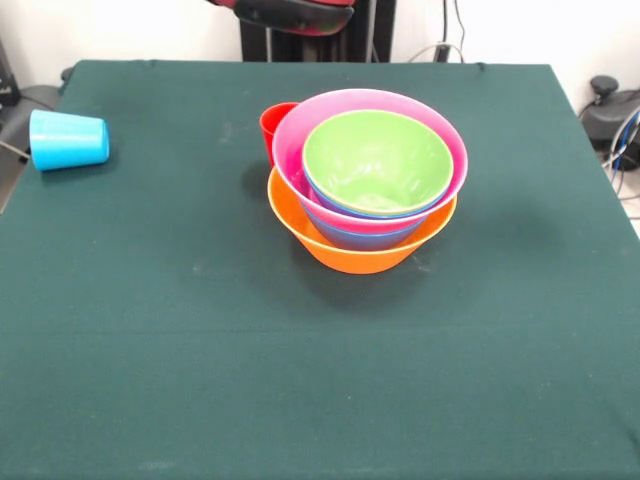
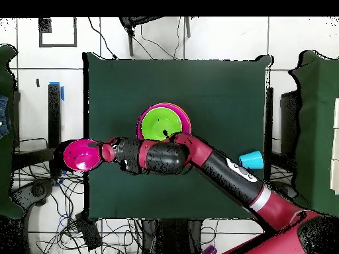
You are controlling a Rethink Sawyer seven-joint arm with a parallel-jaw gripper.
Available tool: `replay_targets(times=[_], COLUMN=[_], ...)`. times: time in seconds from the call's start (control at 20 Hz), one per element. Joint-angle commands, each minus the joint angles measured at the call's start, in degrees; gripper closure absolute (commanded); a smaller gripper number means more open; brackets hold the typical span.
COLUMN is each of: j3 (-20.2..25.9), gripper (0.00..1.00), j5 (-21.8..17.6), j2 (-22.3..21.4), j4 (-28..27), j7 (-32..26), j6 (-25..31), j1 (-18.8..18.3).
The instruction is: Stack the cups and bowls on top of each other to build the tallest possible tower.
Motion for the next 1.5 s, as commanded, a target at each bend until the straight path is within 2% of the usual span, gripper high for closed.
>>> replay_targets(times=[0.05, 0.1, 0.15, 0.4, 0.6, 0.8, 0.95, 1.0, 1.2, 1.5], j3=[-2.49, -2.88, -2.32, 3.25, 1.74, 0.33, 0.83, 0.78, 0.29, -3.85], gripper=[1.00, 1.00, 1.00, 1.00, 1.00, 1.00, 1.00, 1.00, 1.00, 1.00], j5=[-8.62, -9.96, -10.06, -13.57, -19.47, -20.83, -22.73, -22.22, -21.08, -19.96], j2=[-9.20, -10.98, -10.47, 3.93, 7.12, 10.55, 9.99, 12.21, 17.29, 22.78], j4=[-3.10, -3.13, -2.92, -2.21, -1.39, 0.03, 2.01, 2.40, 4.41, 4.84], j7=[-10.09, -9.08, -9.33, -26.72, -32.80, -35.94, -39.48, -43.83, -53.26, -60.56], j6=[0.92, -0.38, -0.92, -1.74, -3.40, -3.14, -3.38, -2.17, -0.09, 1.47], j1=[4.21, 4.63, 4.52, 0.43, -1.49, -3.65, -4.73, -5.84, -9.01, -12.25])
